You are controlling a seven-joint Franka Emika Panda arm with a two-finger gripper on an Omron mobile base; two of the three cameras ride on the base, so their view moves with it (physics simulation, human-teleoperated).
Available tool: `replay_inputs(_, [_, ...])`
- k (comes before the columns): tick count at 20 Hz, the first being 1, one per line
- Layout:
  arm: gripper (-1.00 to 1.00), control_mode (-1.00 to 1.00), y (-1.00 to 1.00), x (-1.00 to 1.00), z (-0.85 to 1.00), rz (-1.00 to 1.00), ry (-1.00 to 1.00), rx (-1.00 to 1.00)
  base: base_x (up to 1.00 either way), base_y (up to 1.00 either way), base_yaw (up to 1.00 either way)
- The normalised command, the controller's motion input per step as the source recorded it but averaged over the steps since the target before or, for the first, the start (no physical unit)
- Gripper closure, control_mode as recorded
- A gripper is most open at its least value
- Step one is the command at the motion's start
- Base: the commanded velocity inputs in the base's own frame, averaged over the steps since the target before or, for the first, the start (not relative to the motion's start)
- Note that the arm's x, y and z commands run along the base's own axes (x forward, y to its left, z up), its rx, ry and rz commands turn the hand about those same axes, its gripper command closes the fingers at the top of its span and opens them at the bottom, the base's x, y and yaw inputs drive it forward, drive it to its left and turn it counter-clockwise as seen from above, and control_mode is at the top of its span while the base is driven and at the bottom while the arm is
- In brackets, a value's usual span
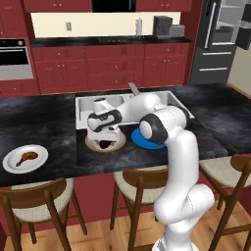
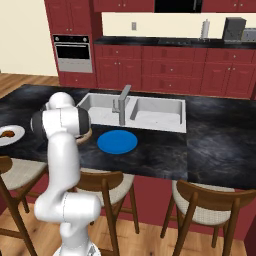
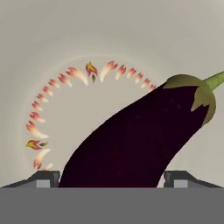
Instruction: Pick the chicken drumstick and eggplant from their plates and place them in the bowl. Then put the bowl in the fridge.
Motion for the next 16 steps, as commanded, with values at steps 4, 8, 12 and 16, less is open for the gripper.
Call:
replay_inputs(4, [-1.00, -1.00, 0.00, -0.14, 0.20, 0.00, 0.00, 0.00, 0.00, 0.00, 0.00])
replay_inputs(8, [-1.00, -1.00, 0.00, -0.29, 0.33, 0.00, 0.00, 0.02, 0.00, 0.00, 0.00])
replay_inputs(12, [-1.00, -1.00, 0.00, -0.52, 0.37, 0.00, 0.00, 0.04, 0.00, 0.00, 0.00])
replay_inputs(16, [-1.00, -1.00, 0.00, -0.60, 0.34, 0.00, 0.00, 0.03, 0.00, 0.00, 0.00])
